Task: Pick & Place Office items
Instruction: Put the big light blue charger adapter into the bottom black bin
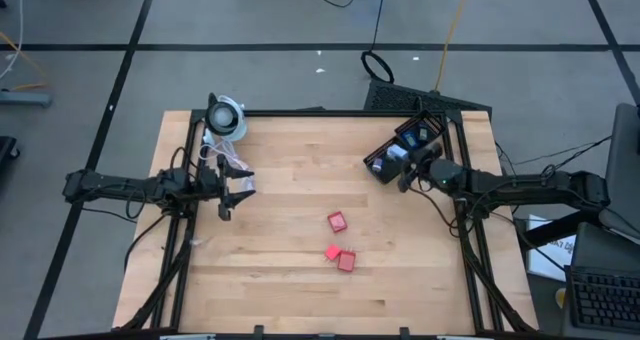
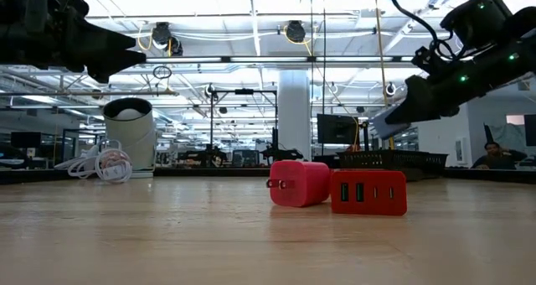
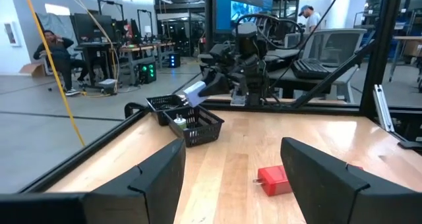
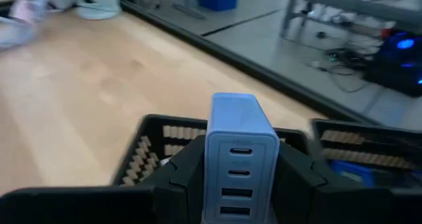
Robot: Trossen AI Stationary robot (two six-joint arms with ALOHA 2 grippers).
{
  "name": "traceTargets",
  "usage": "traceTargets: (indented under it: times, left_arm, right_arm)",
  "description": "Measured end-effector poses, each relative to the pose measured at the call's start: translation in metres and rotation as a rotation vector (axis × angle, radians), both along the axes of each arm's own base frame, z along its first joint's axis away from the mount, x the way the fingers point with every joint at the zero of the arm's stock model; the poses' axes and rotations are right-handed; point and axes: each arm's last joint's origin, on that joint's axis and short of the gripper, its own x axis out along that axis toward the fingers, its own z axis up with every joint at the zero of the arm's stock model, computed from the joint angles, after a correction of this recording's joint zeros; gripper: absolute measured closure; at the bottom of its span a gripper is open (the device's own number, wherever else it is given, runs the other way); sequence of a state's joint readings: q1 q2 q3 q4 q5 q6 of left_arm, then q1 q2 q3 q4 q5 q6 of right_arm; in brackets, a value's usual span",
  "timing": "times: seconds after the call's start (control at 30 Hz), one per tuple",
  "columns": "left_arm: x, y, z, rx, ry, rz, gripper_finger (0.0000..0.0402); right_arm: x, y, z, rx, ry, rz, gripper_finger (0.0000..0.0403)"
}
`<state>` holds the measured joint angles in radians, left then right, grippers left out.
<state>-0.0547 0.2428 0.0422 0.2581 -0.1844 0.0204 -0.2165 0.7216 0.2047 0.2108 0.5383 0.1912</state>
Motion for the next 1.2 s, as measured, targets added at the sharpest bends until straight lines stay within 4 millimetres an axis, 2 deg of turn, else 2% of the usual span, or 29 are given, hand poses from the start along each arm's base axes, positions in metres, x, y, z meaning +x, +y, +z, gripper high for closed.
traceTargets:
  times: [0.2, 0.43, 0.7, 1.07, 1.2]
  left_arm:
    - [0.0, 0.0, 0.0, 0.001, 0.0, 0.0, 0.0145]
    - [0.0, 0.0, 0.0, 0.001, 0.0, 0.0, 0.0135]
    - [0.0, 0.0, 0.0, 0.001, 0.0, 0.0, 0.0135]
    - [0.0, 0.0, 0.0, 0.001, 0.0, 0.0, 0.0135]
    - [0.0, 0.0, 0.0, 0.001, 0.0, 0.0, 0.0135]
  right_arm:
    - [-0.003, -0.002, -0.001, -0.057, 0.044, -0.104, 0.0287]
    - [-0.002, -0.004, -0.006, -0.058, 0.102, -0.106, 0.0287]
    - [-0.003, -0.017, -0.014, -0.066, 0.189, -0.175, 0.0287]
    - [-0.001, -0.026, -0.021, -0.052, 0.254, -0.158, 0.0286]
    - [-0.001, -0.027, -0.024, -0.046, 0.27, -0.166, 0.0272]
